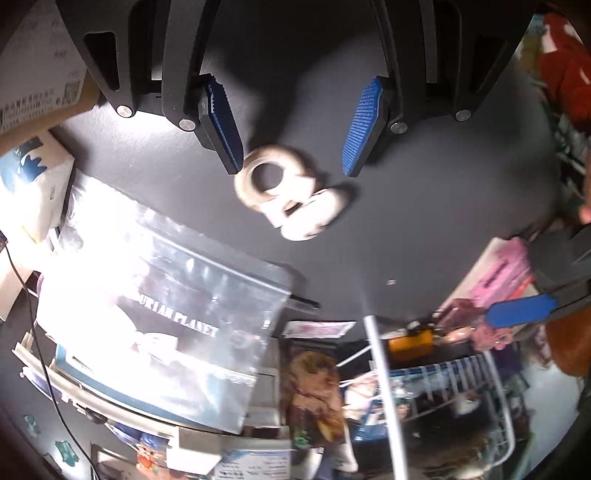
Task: Organize objects
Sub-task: 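Move the right gripper back to the white tape roll and grasp it, then carry the tape roll into the box and release it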
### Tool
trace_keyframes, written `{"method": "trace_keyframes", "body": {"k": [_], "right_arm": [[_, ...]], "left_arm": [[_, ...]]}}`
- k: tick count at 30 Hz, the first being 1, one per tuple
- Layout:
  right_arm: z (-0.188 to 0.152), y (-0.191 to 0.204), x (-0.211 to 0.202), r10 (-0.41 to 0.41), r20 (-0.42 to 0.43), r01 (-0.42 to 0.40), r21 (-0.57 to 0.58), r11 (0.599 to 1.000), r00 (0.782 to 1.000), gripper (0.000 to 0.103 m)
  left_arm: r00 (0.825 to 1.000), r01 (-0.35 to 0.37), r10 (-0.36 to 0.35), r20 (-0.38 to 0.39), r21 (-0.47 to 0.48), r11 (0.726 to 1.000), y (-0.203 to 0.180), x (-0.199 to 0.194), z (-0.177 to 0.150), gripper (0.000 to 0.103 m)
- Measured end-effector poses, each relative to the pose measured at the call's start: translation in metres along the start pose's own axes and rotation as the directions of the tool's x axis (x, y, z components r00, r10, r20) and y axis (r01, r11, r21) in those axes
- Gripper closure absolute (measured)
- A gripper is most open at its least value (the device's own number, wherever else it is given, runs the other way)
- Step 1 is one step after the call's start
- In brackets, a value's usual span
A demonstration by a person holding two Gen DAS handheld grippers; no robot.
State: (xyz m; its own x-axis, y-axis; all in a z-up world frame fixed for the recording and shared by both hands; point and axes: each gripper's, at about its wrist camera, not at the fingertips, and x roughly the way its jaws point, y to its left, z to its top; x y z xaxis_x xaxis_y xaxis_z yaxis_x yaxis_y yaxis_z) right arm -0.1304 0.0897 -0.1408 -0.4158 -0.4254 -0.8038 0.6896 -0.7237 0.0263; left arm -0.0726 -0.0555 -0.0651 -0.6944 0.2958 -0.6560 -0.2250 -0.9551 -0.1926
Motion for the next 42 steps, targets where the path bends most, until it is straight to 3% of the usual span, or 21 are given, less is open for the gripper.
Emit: {"method": "trace_keyframes", "body": {"k": [4, 6, 13, 19, 25, 33, 42], "right_arm": [[0.003, -0.002, 0.011, -0.016, -0.02, 0.016, -0.024, 1.0, 1.0, 0.052], [0.003, 0.0, 0.01, -0.032, -0.006, 0.031, -0.05, 0.998, 0.999, 0.063], [-0.004, 0.003, -0.001, -0.026, 0.017, 0.027, -0.061, 0.998, 1.0, 0.063], [-0.012, 0.024, -0.054, 0.055, 0.109, -0.043, -0.115, 0.992, 0.992, 0.063], [-0.016, 0.044, -0.114, 0.082, 0.213, -0.041, -0.194, 0.98, 0.974, 0.063], [-0.016, 0.047, -0.176, 0.034, 0.328, 0.049, -0.24, 0.969, 0.944, 0.063], [-0.009, 0.004, -0.224, -0.048, 0.371, 0.122, -0.178, 0.976, 0.927, 0.063]], "left_arm": [[1.0, -0.001, 0.001, -0.013, -0.003, 1.0, 0.001, 0.004, -0.001, 0.015], [1.0, 0.0, 0.0, -0.018, -0.003, 1.0, 0.001, 0.005, -0.001, 0.015], [0.999, 0.009, -0.009, -0.041, -0.005, 1.0, -0.002, 0.01, -0.001, 0.015], [0.99, 0.131, -0.13, -0.049, 0.011, 0.991, -0.019, 0.009, 0.005, 0.015], [0.961, 0.272, -0.268, -0.063, 0.054, 0.961, -0.051, -0.003, 0.019, 0.036], [0.939, 0.343, -0.34, -0.042, 0.124, 0.931, -0.097, -0.031, 0.057, 0.061], [0.923, 0.384, -0.378, -0.072, 0.225, 0.895, -0.163, -0.026, 0.105, 0.068]]}}
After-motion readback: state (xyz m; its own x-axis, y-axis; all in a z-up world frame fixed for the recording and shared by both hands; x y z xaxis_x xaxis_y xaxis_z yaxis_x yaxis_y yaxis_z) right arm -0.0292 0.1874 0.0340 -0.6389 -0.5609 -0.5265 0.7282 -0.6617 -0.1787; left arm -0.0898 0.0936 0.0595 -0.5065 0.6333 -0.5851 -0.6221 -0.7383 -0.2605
